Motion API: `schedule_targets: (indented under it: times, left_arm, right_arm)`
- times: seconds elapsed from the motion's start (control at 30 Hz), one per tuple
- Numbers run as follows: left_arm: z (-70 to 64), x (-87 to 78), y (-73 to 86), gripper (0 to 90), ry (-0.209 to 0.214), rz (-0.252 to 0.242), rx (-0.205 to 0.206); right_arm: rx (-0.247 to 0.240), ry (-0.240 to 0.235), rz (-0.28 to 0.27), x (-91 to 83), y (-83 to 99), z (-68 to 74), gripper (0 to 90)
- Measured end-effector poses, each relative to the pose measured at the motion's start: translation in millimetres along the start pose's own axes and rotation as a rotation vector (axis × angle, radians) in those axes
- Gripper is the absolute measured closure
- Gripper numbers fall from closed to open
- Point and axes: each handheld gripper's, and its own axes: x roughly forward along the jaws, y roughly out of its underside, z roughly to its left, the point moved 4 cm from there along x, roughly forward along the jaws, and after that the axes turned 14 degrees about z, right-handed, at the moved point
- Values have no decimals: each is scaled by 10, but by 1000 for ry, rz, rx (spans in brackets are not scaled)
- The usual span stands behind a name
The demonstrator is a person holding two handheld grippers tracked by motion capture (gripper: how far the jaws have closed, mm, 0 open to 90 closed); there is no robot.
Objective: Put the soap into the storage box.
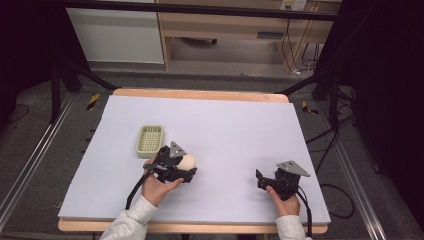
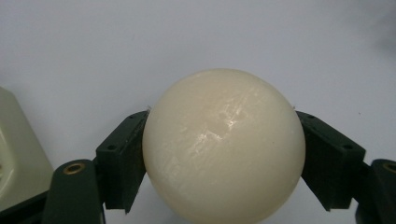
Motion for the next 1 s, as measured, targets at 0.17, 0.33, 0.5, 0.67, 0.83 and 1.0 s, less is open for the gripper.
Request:
schedule_targets:
  times: [0.17,0.33,0.5,0.67,0.83,1.0]
  left_arm:
    - [93,-57,32,240,-8,-6,-10]
    - [227,-107,73,240,-9,-15,-41]
    - [382,-171,112,240,-25,-30,-80]
    - [526,-284,129,240,-37,-60,-112]
    - [629,-336,155,240,-49,-65,-130]
    - [704,-323,171,240,-58,-56,-142]
  right_arm:
    - [0,-1,2,3,0,-2,38]
    - [1,-3,2,5,0,-6,39]
    - [0,-4,1,2,0,-4,39]
    - [3,-4,2,1,0,-1,38]
    - [0,-4,1,5,0,-6,39]
    - [1,-8,2,1,0,-1,39]
